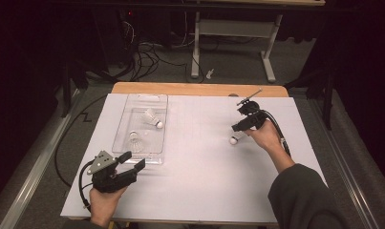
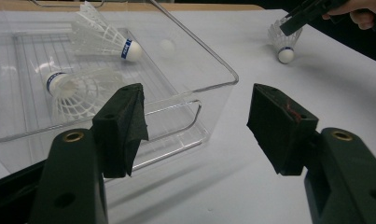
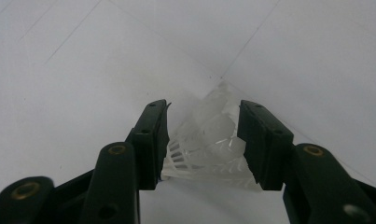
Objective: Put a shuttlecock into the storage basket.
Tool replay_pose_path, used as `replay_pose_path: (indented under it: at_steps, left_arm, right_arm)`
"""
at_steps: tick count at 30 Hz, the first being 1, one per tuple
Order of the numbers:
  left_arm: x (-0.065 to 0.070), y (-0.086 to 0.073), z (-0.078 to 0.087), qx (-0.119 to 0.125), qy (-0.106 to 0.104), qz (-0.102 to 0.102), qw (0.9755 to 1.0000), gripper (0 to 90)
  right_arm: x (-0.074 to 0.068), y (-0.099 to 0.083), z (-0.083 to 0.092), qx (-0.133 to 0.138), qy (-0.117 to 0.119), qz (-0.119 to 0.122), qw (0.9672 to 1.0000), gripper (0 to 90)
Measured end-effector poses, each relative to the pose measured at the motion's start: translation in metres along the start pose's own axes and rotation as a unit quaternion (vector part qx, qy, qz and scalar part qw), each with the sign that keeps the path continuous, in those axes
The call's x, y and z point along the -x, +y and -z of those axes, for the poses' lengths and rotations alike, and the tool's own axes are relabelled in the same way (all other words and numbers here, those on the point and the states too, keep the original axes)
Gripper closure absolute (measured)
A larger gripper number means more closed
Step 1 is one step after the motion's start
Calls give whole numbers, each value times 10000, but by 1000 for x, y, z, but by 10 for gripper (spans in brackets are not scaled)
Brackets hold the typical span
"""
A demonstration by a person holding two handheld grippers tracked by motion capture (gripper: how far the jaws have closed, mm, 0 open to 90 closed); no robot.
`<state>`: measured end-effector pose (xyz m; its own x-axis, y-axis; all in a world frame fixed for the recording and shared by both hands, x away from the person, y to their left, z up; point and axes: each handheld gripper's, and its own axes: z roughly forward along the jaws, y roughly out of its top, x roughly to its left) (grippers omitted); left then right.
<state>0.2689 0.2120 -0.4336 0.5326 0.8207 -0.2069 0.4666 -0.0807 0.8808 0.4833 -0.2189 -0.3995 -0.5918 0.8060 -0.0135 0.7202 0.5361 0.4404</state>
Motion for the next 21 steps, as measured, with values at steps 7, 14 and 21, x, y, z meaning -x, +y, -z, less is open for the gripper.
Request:
replay_pose_path:
  at_steps: [7,14,21]
  left_arm:
    - [0,0,0,3,-4,0,10000,372]
    - [0,0,0,-1,6,1,10000,372]
    - [0,0,-1,-9,6,-5,10000,372]
  right_arm:
    - [1,-6,4,-93,175,-65,9998,663]
    - [2,-8,8,-92,383,-84,9992,729]
    - [-2,-10,11,-100,575,6,9983,797]
